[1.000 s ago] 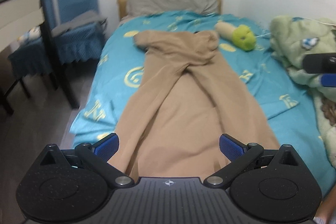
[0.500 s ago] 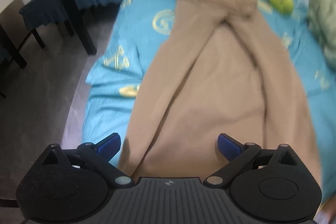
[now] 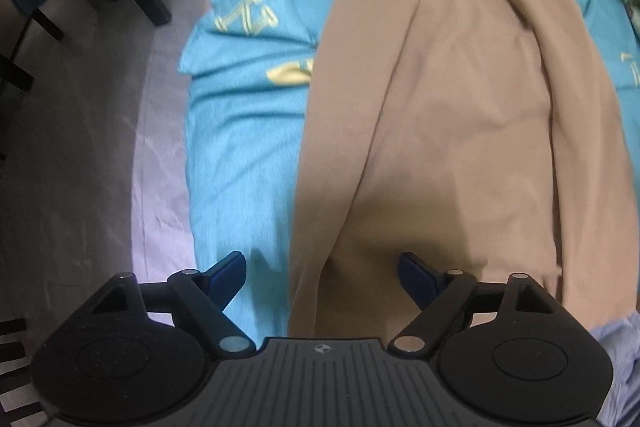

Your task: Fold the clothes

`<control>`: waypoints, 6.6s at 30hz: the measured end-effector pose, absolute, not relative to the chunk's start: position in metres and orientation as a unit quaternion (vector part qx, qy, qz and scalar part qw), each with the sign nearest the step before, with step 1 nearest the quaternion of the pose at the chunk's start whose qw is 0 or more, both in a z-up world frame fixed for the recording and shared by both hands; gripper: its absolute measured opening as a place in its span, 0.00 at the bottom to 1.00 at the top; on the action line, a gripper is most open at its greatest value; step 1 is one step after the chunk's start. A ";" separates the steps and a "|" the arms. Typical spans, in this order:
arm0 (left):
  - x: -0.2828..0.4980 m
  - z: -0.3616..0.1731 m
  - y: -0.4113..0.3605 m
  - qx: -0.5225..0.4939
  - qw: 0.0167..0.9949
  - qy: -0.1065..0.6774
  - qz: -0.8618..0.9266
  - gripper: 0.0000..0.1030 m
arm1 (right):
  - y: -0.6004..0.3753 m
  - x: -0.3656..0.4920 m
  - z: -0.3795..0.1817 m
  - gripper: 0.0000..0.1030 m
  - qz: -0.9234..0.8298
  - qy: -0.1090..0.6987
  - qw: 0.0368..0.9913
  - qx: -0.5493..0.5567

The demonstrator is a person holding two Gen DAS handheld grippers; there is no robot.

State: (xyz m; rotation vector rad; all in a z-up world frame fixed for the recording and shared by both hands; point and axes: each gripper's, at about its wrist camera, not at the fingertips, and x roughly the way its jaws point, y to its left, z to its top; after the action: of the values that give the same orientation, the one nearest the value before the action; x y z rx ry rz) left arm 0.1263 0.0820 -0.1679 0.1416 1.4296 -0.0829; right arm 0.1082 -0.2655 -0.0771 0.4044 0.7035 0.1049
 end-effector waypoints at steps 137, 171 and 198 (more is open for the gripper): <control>0.110 -0.069 0.019 -0.125 0.928 0.339 -0.094 0.07 | -0.293 0.151 -0.078 0.11 0.071 0.357 0.883 0.297; 0.080 -0.139 0.009 -0.087 0.888 0.444 -0.087 0.88 | -0.320 0.138 -0.130 0.91 0.038 0.412 0.813 0.409; 0.091 -0.199 0.084 -0.431 0.760 0.487 -0.012 0.80 | -0.305 0.085 -0.188 0.37 -0.058 0.376 0.731 0.566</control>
State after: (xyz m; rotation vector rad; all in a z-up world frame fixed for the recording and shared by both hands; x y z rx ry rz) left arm 0.0914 0.0841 -0.1992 -0.9375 1.0593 -0.0257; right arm 0.0852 -0.3050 -0.1879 1.2464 0.8279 -0.1282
